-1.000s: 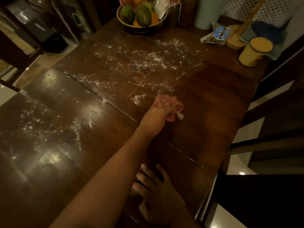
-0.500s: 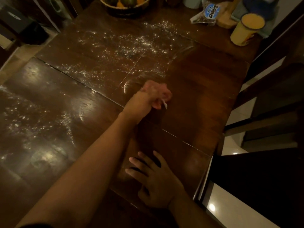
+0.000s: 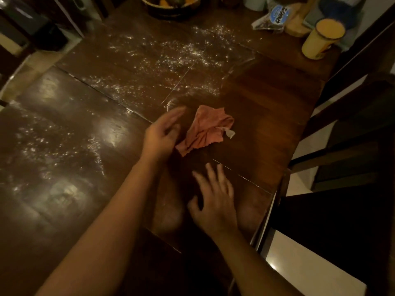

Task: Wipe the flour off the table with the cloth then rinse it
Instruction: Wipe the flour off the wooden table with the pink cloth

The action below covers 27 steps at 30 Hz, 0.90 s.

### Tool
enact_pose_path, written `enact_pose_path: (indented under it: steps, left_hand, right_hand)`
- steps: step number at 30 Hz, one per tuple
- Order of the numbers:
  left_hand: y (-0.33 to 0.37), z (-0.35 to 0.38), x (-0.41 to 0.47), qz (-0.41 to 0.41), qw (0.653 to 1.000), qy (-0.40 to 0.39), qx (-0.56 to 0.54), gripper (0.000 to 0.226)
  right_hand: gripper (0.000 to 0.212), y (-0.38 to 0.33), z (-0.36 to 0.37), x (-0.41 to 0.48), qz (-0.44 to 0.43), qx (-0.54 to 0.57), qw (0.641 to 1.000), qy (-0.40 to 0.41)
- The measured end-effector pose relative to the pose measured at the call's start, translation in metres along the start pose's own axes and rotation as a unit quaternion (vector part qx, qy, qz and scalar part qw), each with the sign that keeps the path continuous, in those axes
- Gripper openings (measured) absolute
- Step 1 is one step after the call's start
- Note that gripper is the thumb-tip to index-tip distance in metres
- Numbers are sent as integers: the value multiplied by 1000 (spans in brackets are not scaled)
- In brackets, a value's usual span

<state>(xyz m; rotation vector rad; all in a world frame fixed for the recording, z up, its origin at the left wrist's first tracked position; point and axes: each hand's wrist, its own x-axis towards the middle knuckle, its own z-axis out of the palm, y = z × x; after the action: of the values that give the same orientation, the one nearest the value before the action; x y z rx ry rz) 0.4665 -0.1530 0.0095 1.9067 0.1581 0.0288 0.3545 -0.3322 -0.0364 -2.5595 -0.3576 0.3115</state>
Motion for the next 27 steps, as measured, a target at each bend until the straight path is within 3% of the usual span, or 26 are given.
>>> enact_pose_path:
  steps: [3,6,12,17,20,24,27]
  left_hand:
    - [-41,-41,-48,-41,964,26,262,43]
    - [-63,-42,-83,-33,925,-13,378,47]
    - [-65,-43,-90,-24,927,28,373,52]
    - [-69,-42,-88,-41,923,33,381,50]
    - [-68,-43,-87,-46,923,27,382,53]
    - [-66,-44,-87,-49,923,27,380,54]
    - [-65,-43,-87,-48,926,29,373,54]
  right_hand:
    - [67,-13,-18,47,65,5,995,80]
    - [79,-21,-30,114,63,-43,995,56]
    - [79,10,-37,190,79,-156,983,46]
    - [68,20,-55,252,122,-146,979,69]
    - [65,-1,-42,271,13,-185,982,25]
    - [63,-12,-28,241,-208,-240,943,-98]
    - [60,16,-54,215,-245,-194,945,-98]
